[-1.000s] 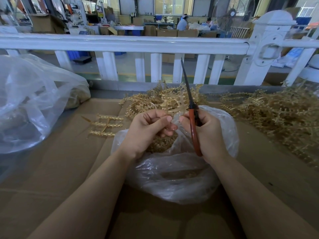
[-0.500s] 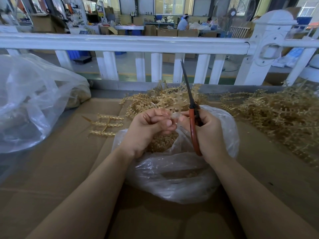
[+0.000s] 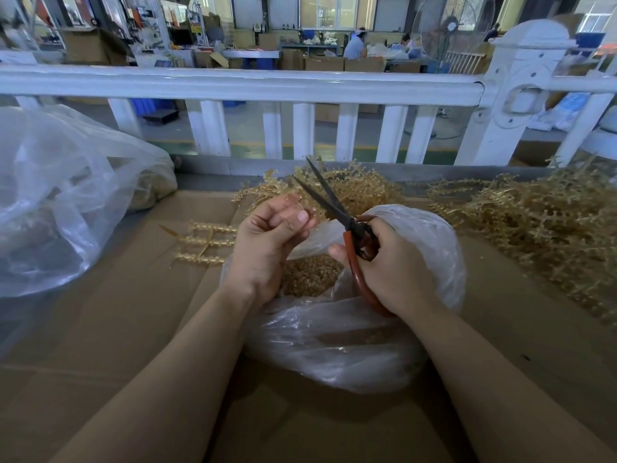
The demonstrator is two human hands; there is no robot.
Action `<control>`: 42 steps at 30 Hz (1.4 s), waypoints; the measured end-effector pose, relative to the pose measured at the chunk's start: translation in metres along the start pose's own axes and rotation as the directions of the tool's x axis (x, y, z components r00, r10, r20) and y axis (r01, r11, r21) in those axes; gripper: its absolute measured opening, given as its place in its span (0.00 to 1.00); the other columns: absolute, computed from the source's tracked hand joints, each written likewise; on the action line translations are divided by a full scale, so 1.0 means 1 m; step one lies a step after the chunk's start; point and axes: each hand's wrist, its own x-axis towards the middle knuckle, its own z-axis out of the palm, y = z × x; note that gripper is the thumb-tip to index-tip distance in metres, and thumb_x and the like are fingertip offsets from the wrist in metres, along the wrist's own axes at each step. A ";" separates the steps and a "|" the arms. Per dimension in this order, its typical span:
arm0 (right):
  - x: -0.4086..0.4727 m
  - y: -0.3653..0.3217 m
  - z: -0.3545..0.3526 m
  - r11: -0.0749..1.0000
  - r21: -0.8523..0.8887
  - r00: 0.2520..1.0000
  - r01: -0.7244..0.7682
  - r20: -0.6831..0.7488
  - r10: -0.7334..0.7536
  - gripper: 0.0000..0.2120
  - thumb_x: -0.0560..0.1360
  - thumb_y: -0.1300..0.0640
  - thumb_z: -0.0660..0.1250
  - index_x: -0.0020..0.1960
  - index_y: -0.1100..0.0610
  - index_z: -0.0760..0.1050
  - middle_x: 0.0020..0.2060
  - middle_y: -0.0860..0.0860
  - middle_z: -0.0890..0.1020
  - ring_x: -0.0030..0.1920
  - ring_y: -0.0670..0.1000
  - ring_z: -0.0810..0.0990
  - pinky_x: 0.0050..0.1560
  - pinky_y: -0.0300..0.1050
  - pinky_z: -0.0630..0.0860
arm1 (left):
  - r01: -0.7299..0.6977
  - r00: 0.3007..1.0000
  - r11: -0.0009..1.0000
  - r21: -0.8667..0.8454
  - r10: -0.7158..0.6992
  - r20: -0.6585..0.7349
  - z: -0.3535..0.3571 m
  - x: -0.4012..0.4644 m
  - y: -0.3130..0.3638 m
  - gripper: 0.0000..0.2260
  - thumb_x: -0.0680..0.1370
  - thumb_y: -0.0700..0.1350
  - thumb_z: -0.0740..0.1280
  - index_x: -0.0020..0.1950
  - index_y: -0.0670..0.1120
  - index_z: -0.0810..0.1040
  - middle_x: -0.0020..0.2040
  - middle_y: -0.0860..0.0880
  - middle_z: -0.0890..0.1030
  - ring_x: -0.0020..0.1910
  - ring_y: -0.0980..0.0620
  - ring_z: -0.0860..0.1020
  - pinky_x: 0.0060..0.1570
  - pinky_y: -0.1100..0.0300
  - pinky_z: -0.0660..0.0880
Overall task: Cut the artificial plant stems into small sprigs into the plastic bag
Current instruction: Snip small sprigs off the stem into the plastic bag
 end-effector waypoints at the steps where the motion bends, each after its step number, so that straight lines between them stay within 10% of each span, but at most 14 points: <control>1: 0.000 0.002 0.000 1.000 -0.022 1.000 0.008 0.010 -0.007 0.27 0.65 0.25 0.64 0.52 0.44 0.74 0.44 0.39 0.80 0.46 0.40 0.79 0.43 0.34 0.72 | -0.010 1.000 1.000 -0.010 0.010 -0.004 0.000 0.000 0.000 0.08 0.69 0.36 0.70 0.46 0.45 0.79 0.37 0.49 0.83 0.39 0.53 0.83 0.47 0.62 0.78; 22: 0.000 0.001 0.001 0.946 -0.319 0.996 0.050 -0.060 -0.072 0.34 0.64 0.19 0.56 0.49 0.47 0.78 0.39 0.41 0.81 0.40 0.41 0.77 0.39 0.38 0.75 | -0.142 0.989 0.985 0.096 0.144 -0.018 -0.004 0.006 -0.007 0.12 0.75 0.26 0.65 0.42 0.43 0.72 0.32 0.52 0.82 0.37 0.54 0.82 0.44 0.62 0.78; 42: -0.003 0.000 -0.001 0.965 -0.254 0.997 0.068 -0.023 -0.076 0.38 0.63 0.17 0.52 0.47 0.48 0.79 0.38 0.42 0.82 0.40 0.43 0.80 0.43 0.43 0.80 | -0.142 0.990 0.989 0.036 0.141 0.017 -0.008 0.005 -0.005 0.08 0.69 0.35 0.71 0.45 0.41 0.76 0.36 0.49 0.85 0.38 0.53 0.83 0.43 0.62 0.79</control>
